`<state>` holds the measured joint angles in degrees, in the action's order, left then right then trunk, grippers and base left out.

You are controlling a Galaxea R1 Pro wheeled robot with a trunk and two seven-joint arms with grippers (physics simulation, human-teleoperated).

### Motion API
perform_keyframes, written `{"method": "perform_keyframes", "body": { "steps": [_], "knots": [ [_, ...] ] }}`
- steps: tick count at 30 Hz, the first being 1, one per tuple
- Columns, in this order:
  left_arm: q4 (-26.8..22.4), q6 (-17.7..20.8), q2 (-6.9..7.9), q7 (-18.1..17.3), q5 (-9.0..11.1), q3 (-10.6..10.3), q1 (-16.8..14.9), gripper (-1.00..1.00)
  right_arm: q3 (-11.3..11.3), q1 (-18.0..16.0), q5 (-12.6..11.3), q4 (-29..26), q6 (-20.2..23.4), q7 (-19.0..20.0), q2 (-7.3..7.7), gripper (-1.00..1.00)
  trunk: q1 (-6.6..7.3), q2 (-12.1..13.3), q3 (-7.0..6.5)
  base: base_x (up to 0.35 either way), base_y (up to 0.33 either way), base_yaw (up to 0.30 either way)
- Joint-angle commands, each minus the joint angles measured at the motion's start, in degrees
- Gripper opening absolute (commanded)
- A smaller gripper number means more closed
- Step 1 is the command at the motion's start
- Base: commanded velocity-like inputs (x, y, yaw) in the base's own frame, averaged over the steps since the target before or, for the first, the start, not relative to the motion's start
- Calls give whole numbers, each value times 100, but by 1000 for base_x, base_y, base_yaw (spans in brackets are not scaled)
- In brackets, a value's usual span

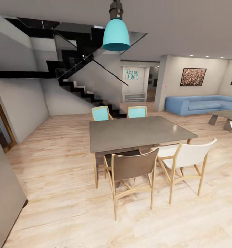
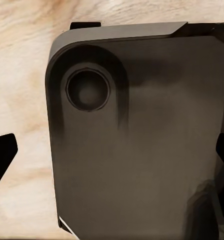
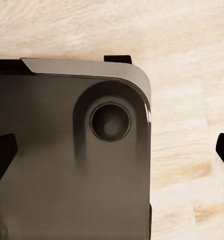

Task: In the kitchen, take the popcorn bag from the countertop, put it into the microwave, and heat it until the popcorn is cooked so the cooked popcorn ends up inside the bag.

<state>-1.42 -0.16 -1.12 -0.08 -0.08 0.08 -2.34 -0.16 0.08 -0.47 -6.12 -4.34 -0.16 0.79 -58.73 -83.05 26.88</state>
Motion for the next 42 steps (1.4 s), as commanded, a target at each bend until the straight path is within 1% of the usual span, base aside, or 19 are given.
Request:
{"method": "perform_keyframes", "body": {
  "steps": [1, 42],
  "knots": [
    [1, -2, 0, -1, -1, 1, -4, 100, -1, 1, -5, -3, -14, -2, 0, 100, 0, -3, 5, 0, 0, 285],
    [1, -2, -2, -1, -1, 1, -4, 100, -2, 1, -5, -3, -14, -2, 0, 100, 0, -3, 5, 0, 0, 285]
  ]
}}
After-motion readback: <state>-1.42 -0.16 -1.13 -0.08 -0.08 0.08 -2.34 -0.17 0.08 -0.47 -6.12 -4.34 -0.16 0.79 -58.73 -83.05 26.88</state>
